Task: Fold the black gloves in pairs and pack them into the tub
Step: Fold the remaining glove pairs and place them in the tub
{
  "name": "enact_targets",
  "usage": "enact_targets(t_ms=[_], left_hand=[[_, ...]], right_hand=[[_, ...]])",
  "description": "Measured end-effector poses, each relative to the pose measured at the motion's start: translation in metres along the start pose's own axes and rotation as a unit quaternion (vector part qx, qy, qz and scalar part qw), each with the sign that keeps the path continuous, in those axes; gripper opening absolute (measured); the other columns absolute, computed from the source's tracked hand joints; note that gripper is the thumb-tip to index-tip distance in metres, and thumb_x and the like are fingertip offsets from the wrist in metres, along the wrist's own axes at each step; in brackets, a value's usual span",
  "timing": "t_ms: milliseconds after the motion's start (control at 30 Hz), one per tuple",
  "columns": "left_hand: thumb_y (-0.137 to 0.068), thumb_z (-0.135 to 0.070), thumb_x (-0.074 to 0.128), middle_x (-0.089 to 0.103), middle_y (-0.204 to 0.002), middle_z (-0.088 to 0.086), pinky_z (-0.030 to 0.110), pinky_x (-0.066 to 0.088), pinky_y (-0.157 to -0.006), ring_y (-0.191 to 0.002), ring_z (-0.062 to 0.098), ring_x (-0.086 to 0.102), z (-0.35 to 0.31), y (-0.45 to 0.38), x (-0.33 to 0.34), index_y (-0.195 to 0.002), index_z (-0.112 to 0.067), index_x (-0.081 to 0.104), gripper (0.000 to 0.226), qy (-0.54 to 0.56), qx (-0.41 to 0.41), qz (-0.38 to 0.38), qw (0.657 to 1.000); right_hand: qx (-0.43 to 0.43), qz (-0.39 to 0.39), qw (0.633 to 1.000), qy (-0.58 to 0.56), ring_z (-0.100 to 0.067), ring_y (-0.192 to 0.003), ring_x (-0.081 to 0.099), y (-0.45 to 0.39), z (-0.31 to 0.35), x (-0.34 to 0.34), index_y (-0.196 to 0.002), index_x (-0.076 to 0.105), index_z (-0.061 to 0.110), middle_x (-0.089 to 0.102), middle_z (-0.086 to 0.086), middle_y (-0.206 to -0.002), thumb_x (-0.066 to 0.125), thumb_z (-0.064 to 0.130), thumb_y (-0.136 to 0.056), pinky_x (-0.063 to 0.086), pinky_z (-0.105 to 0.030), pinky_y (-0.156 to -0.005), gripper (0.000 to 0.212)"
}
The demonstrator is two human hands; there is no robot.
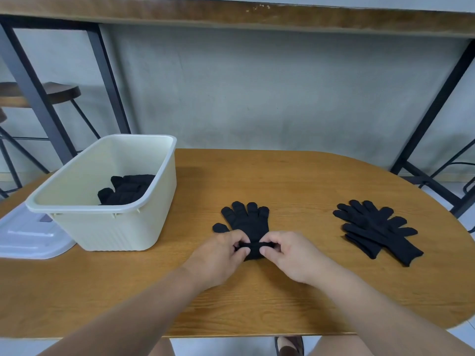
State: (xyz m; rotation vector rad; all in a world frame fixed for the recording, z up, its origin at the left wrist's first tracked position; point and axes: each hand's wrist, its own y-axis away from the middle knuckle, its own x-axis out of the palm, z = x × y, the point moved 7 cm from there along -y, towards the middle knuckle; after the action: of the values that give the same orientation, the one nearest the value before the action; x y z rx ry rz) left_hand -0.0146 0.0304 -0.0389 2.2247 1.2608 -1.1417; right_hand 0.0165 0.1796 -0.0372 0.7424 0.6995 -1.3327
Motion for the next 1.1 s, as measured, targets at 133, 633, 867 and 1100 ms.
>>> enact_targets(t_ms=[133,633,867,1100], left_hand=[[-0.098,-0.034,0.050,0.053,-0.067,-0.010,0.025,0.043,-0.056,-0.057,0.006,0.047,0.003,-0.002,-0.001,-0.101,-0.030,0.057,0.009,0.016,-0.030,0.010,0.999],[-0.100,-0.033,0.045,0.059,-0.090,-0.003,0.025,0.040,-0.062,-0.077,0.013,0.054,0.016,-0.021,0.001,-0.101,-0.025,0.056,0.014,-0.072,-0.108,-0.025,0.991],[-0.093,-0.029,0.058,0.049,-0.100,-0.009,0.032,0.050,-0.076,-0.085,0.013,0.054,0.016,-0.020,-0.003,-0.097,-0.025,0.051,0.009,-0.063,-0.083,-0.063,0.993],[-0.101,-0.027,0.042,0.057,-0.109,-0.007,0.032,0.049,-0.081,-0.094,0.015,0.057,0.001,-0.021,0.003,-0.110,-0.022,0.063,0.023,-0.173,0.027,-0.011,0.984]], right_hand=[[0.021,-0.005,0.998,-0.054,-0.007,-0.062,0.051,-0.005,0.000,0.000,-0.094,0.065,0.033,0.058,0.010,-0.070,0.058,0.035,-0.096,0.046,-0.026,-0.064,0.008],[0.133,-0.040,0.985,-0.105,-0.011,-0.059,0.054,-0.026,-0.013,0.010,-0.085,0.062,0.027,0.058,0.006,-0.068,0.062,0.039,-0.094,0.041,-0.025,-0.057,0.015],[0.156,-0.072,0.985,-0.020,-0.017,-0.066,0.059,-0.030,-0.016,0.010,-0.087,0.048,0.029,0.061,0.004,-0.075,0.067,0.044,-0.088,0.048,-0.033,-0.062,0.024],[-0.001,-0.096,0.990,0.100,-0.010,-0.073,0.051,-0.026,0.014,0.005,-0.083,0.057,0.032,0.052,0.013,-0.086,0.057,0.027,-0.096,0.047,-0.028,-0.063,0.014]])
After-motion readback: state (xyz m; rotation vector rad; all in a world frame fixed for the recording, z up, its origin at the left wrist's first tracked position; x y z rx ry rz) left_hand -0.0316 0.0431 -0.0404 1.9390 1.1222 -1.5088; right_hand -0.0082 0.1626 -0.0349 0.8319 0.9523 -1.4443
